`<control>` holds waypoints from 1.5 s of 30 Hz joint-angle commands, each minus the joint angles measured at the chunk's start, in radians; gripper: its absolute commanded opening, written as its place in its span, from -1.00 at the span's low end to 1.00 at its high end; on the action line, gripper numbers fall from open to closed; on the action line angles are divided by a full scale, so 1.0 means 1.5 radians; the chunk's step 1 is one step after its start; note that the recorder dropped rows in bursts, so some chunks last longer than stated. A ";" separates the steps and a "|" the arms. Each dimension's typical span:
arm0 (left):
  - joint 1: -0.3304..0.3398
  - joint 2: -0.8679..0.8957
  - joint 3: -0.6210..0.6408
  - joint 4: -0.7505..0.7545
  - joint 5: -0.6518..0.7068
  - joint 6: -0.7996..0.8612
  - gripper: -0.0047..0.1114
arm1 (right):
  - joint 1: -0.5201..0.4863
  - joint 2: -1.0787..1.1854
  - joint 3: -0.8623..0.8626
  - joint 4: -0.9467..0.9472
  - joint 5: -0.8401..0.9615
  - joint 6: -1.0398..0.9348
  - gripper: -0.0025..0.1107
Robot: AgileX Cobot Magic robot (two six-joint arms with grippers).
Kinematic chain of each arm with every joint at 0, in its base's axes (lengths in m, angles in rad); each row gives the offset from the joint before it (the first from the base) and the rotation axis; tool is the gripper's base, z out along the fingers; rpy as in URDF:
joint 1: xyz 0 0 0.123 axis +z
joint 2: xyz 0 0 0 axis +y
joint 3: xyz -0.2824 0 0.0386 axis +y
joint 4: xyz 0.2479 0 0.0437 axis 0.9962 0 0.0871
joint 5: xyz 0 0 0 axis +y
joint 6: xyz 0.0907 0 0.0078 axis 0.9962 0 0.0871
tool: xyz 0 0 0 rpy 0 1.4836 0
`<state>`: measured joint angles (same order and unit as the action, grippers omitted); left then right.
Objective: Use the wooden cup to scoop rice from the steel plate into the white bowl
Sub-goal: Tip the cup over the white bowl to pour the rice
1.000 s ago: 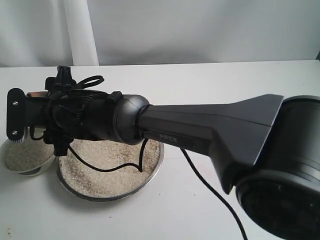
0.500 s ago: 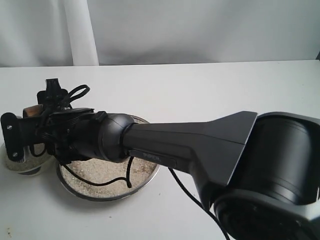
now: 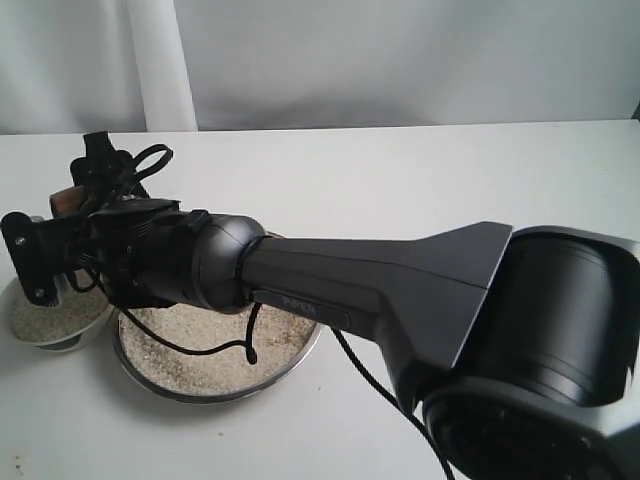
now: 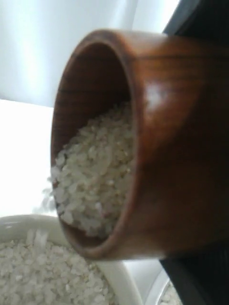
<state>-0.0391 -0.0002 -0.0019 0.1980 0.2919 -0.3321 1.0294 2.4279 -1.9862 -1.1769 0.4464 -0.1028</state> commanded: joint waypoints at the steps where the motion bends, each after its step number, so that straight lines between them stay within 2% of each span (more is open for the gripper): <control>1: -0.001 0.000 0.001 0.001 -0.005 -0.003 -0.92 | 0.004 -0.008 -0.008 -0.029 0.004 -0.027 -0.96; 8: -0.001 0.000 0.001 0.001 -0.005 -0.003 -0.92 | 0.020 -0.008 -0.008 -0.087 0.014 -0.036 -0.96; 22: -0.001 0.000 0.001 0.001 -0.005 -0.003 -0.92 | 0.025 -0.008 -0.008 -0.128 0.029 -0.056 -0.96; 26: -0.001 0.000 0.001 0.001 -0.005 -0.003 -0.92 | 0.025 0.011 -0.008 -0.179 0.037 -0.056 -0.96; 35: -0.001 0.000 0.001 0.001 -0.005 -0.003 -0.92 | 0.032 0.062 -0.067 -0.218 0.078 -0.052 -0.96; 45: -0.001 0.000 0.001 0.001 -0.005 -0.003 -0.92 | 0.054 0.062 -0.081 -0.221 0.064 -0.150 -0.96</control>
<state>-0.0391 -0.0002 -0.0019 0.1980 0.2919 -0.3321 1.1069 2.5350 -2.1003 -1.4920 0.5466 -0.2962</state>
